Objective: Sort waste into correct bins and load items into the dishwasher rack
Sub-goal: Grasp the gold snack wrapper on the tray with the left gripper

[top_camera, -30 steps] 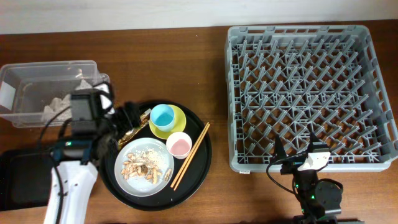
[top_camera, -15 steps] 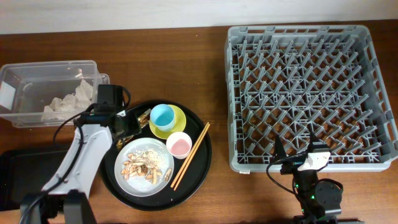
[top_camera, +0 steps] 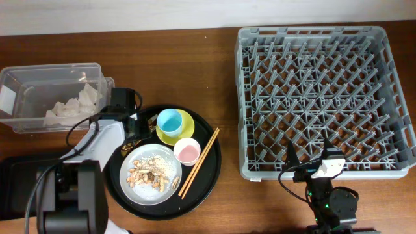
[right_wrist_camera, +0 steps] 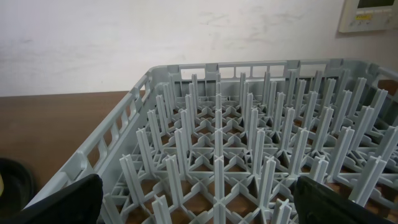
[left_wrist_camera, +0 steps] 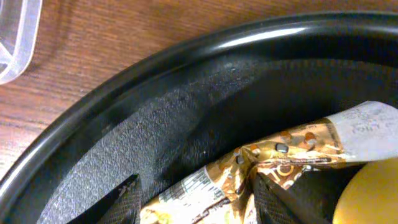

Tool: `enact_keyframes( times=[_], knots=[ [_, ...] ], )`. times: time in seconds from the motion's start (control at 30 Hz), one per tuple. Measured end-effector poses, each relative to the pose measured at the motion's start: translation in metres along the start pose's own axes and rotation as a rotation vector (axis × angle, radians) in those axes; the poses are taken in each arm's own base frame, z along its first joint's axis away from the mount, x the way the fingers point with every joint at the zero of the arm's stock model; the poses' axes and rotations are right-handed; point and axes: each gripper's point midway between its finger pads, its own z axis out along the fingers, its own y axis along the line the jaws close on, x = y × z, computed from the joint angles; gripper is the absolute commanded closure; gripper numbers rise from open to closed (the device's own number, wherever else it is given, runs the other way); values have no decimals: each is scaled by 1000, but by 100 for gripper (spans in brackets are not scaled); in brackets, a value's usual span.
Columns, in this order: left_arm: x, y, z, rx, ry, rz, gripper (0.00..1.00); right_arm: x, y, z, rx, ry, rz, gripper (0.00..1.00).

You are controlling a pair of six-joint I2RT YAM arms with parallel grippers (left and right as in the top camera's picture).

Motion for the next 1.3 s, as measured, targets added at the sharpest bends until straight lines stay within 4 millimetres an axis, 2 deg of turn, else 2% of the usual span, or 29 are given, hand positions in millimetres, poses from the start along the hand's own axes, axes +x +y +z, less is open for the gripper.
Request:
enact_keyframes(
  times=[0.23, 0.3, 0.43, 0.47, 0.67, 0.83, 0.93, 1.0, 1.13, 1.17, 1.23, 1.3],
  knots=[
    [-3, -1, 4, 3, -8, 22, 47, 0, 0, 0, 0, 0, 0, 2],
    [0, -1, 10, -1, 7, 27, 55, 0, 0, 0, 0, 0, 0, 2],
    [-2, 0, 11, -10, 5, 38, 82, 0, 0, 0, 0, 0, 0, 2],
    [-2, 1, 11, -12, 4, 34, 99, 0, 0, 0, 0, 0, 0, 2],
    [-3, 0, 9, -13, 19, 36, 99, 0, 0, 0, 0, 0, -1, 2],
    [5, 1, 1, -17, 73, 36, 99, 0, 0, 0, 0, 0, 0, 2],
    [-12, -4, -29, 16, -5, 31, 99, 0, 0, 0, 0, 0, 0, 2],
    [-36, -11, -73, 68, -143, 21, 99, 0, 0, 0, 0, 0, 0, 1],
    [-65, -16, -127, 120, -336, -2, 99, 0, 0, 0, 0, 0, 0, 2],
    [-76, -13, -139, 118, -395, -31, 99, 0, 0, 0, 0, 0, 0, 2],
    [-94, -3, -150, 100, -482, -95, 99, 0, 0, 0, 0, 0, 0, 2],
    [-118, 23, -162, 60, -587, -205, 99, 0, 0, 0, 0, 0, 0, 2]
  ],
)
